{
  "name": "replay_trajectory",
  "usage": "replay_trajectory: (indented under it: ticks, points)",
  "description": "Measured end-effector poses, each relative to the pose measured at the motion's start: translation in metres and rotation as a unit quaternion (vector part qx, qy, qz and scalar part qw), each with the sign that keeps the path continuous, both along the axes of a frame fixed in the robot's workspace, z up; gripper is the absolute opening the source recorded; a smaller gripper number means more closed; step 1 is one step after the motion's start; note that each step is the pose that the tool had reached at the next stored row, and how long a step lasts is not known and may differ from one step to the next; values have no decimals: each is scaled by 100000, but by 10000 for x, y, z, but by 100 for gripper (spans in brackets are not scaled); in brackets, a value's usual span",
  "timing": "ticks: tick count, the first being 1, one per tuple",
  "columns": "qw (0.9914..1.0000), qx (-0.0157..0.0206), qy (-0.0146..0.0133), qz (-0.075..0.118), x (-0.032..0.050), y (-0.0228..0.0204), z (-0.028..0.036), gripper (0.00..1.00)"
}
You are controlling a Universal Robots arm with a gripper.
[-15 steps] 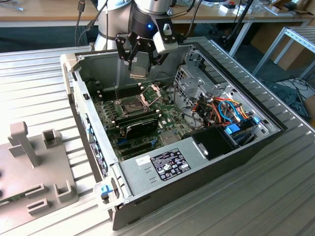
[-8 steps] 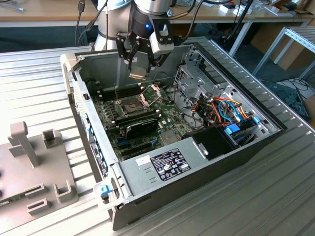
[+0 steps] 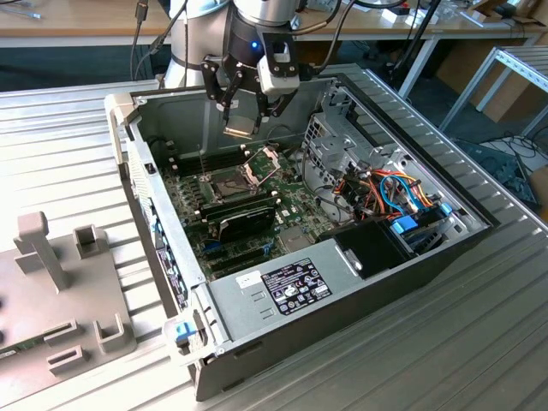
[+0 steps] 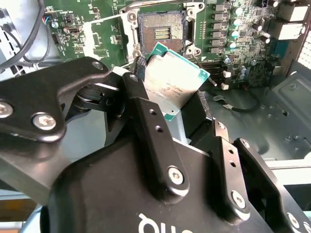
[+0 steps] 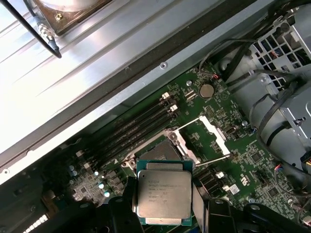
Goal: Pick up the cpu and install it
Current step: 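Place the cpu into insertion slot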
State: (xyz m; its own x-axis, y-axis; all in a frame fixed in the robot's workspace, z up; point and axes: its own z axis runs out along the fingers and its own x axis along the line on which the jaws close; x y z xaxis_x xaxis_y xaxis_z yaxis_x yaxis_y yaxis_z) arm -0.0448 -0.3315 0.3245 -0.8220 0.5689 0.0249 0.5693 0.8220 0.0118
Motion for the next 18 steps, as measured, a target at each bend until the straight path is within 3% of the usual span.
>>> replay_trajectory:
  ticks: [18]
  points:
    - [99998,3,0,-628,0,0,0,55]
